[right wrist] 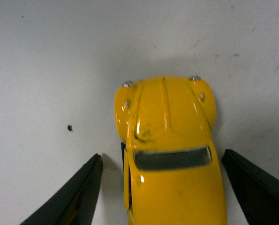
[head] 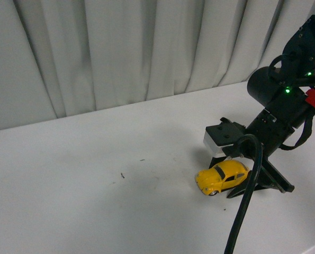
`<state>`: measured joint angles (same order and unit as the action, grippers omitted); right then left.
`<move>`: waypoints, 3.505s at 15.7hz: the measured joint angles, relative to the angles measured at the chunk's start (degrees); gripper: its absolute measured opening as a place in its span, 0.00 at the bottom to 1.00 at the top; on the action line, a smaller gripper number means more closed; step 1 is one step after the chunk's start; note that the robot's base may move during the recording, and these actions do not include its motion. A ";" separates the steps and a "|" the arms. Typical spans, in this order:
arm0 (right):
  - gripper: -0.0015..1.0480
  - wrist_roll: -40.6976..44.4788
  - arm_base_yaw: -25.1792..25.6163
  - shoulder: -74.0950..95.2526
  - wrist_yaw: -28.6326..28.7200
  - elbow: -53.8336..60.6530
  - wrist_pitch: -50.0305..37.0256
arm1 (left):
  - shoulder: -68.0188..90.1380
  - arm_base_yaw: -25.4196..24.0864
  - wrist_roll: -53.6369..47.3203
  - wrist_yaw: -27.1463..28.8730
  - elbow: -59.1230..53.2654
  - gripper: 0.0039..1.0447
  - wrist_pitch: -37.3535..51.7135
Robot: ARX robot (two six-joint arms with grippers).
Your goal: Wind up and store yellow beetle toy
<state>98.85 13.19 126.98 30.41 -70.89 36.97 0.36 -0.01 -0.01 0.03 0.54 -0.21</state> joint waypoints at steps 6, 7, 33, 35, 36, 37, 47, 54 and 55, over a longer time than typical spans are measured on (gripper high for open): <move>0.94 -0.24 0.35 0.00 -0.39 0.00 -0.07 | 0.00 0.00 0.00 0.00 0.00 0.94 0.00; 0.94 -0.24 0.35 0.00 -0.39 0.00 -0.09 | 0.00 0.00 0.00 0.02 0.00 0.94 0.00; 0.88 -10.08 0.33 -51.95 14.97 16.09 -32.00 | 0.00 0.00 0.00 0.02 0.00 0.94 0.00; 0.61 -46.51 -8.15 -66.77 -12.94 34.95 -57.64 | 0.00 0.00 0.00 -0.02 0.00 0.94 0.00; 0.48 -65.07 -8.26 -70.29 -22.16 40.28 -64.85 | 0.00 0.00 0.02 0.07 0.00 0.94 0.00; 0.36 -78.86 -8.33 -72.24 -25.51 44.85 -67.41 | 0.00 0.00 0.00 0.04 0.00 0.94 0.00; 0.02 -97.81 -13.49 -90.07 -30.23 64.17 -67.08 | 0.00 0.02 0.00 0.02 0.00 0.94 0.00; 0.02 -97.85 -13.49 -101.90 -30.27 68.43 -59.45 | 0.00 0.02 0.00 0.02 0.00 0.94 0.00; 0.02 -97.85 -13.49 -103.12 -30.25 68.91 -59.19 | 0.00 0.00 0.02 0.02 0.00 0.94 0.00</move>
<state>0.99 -0.30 23.86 0.16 -1.98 -22.22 0.36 -0.01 0.01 0.05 0.54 -0.21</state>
